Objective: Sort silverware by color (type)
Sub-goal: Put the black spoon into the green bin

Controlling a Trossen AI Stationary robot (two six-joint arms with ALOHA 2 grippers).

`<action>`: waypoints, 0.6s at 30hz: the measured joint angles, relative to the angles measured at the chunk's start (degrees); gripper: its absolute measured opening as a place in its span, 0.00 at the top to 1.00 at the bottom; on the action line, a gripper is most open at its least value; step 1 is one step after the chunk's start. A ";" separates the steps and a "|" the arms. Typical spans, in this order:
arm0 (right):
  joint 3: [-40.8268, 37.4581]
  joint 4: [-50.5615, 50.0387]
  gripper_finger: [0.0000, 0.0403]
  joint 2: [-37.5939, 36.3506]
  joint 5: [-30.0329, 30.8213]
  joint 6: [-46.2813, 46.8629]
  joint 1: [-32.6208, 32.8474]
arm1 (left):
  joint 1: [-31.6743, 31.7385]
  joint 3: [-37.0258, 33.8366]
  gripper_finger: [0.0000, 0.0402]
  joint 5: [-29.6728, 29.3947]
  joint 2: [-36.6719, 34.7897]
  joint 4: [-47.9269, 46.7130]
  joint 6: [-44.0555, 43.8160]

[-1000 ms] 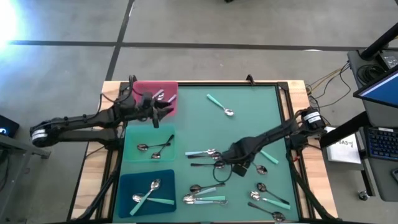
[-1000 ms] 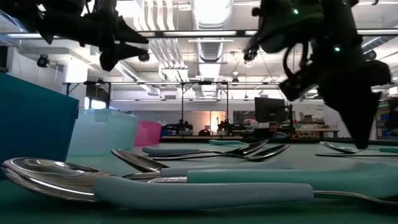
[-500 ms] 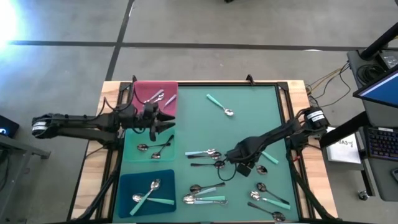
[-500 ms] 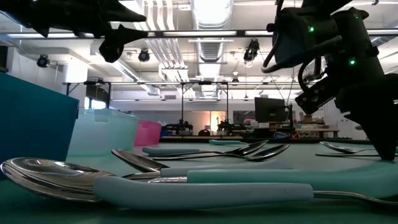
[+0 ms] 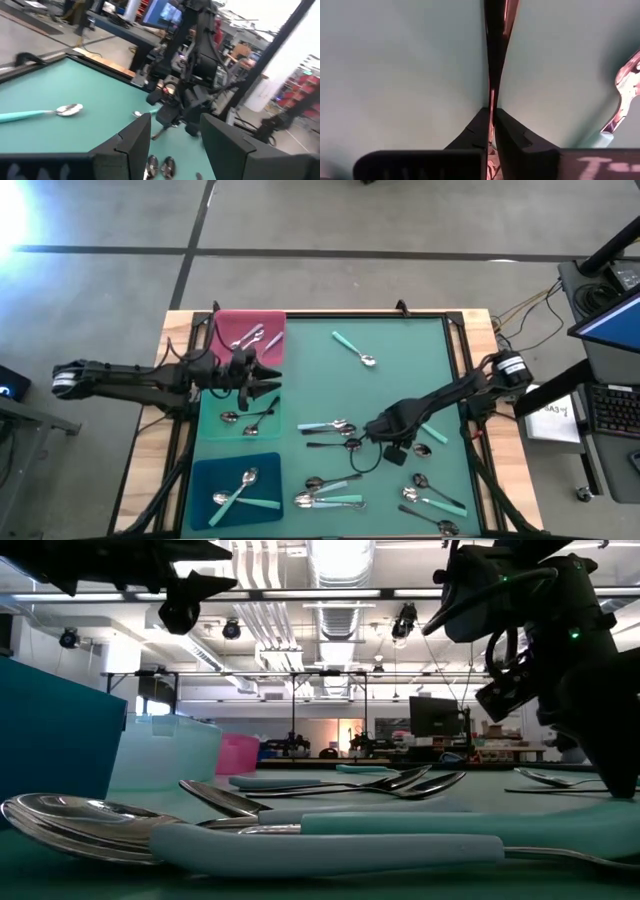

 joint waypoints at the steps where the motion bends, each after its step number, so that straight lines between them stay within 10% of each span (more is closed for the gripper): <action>1: 0.28 -0.15 0.98 -0.42 0.60 -0.43 0.04 | -0.54 0.00 0.61 0.58 0.00 0.01 0.00; 18: 6.28 15.15 0.98 -17.20 29.59 -7.20 0.04 | -12.72 -2.75 0.61 -14.12 16.88 19.60 5.92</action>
